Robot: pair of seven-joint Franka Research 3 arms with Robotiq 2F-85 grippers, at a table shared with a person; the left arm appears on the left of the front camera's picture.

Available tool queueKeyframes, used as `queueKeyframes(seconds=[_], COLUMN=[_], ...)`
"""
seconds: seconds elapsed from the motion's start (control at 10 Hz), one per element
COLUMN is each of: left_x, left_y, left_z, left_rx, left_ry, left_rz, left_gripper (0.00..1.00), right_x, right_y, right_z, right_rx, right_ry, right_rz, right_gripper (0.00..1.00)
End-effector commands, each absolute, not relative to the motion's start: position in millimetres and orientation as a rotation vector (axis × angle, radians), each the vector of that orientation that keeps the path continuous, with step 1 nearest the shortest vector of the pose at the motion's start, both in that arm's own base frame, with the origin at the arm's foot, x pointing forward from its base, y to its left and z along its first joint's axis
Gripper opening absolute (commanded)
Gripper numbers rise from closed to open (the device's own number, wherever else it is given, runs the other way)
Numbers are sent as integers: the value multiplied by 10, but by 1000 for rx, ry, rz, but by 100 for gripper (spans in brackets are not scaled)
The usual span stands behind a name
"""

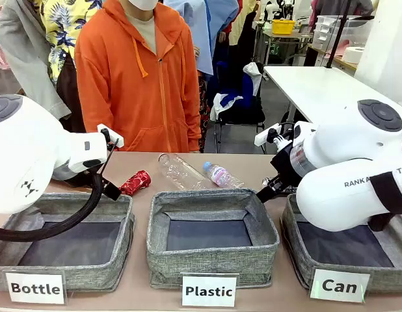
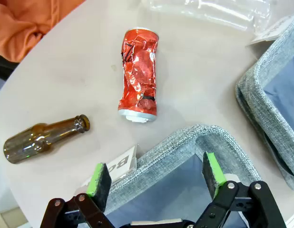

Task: Sort the can waste into the basket.
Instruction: Pick up the can waste from the table and place it in the right Fabric basket.

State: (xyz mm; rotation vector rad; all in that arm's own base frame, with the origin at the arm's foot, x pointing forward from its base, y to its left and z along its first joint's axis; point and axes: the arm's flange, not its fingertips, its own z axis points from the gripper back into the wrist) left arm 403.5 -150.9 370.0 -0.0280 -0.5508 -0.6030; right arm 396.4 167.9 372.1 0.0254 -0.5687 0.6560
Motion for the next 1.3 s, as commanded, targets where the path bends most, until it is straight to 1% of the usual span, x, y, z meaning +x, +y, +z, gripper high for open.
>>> queueKeyframes(seconds=[0.0, 1.2], left_x=[4035, 4035], left_y=[-1509, -1509], left_z=[3701, 3701], left_rx=[-28, -28], left_ry=[-551, -551], left_rz=[-603, -603], left_gripper=[94, 94], right_x=[3964, 3964], right_y=[1679, 1679], right_z=[3721, 3721], right_rx=[25, 25], right_ry=[-569, -569], right_rz=[656, 656], right_gripper=[100, 100])
